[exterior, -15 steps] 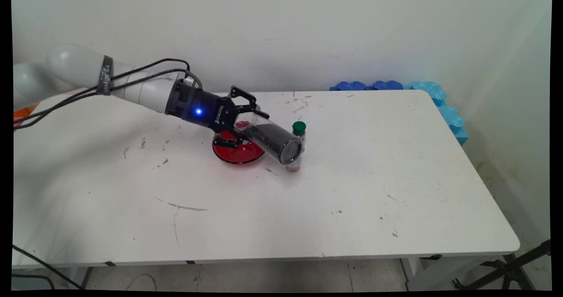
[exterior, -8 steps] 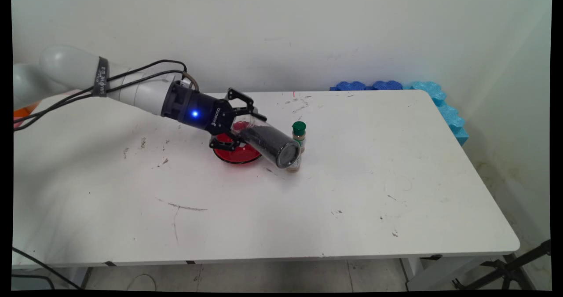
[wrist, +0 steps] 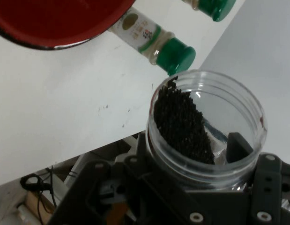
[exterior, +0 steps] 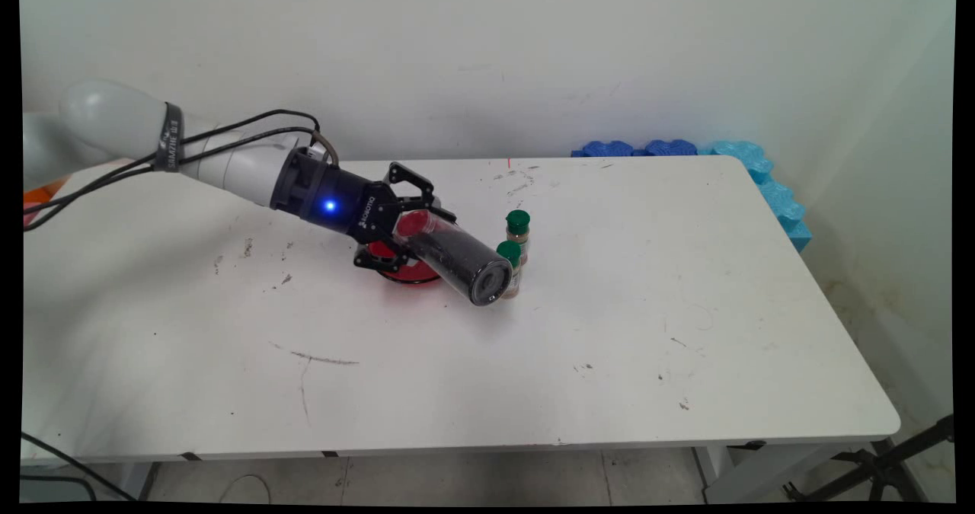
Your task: Pour the black seasoning powder in the red bowl
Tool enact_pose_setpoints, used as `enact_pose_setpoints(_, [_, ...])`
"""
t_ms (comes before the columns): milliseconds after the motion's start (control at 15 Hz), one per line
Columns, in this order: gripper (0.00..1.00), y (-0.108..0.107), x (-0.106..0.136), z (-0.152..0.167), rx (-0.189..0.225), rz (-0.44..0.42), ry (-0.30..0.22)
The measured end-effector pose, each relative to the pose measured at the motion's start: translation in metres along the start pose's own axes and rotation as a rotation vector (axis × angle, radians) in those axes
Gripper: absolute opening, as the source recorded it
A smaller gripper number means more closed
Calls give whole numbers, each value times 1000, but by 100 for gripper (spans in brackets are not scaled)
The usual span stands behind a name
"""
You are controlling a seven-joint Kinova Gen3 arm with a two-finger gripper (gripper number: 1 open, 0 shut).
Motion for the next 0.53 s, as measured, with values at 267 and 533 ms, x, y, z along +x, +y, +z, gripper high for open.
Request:
enact_pose_setpoints(267, [0, -2, 0, -1, 1, -55, 3])
enact_pose_setpoints(533, [0, -2, 1, 0, -6, -109, 11])
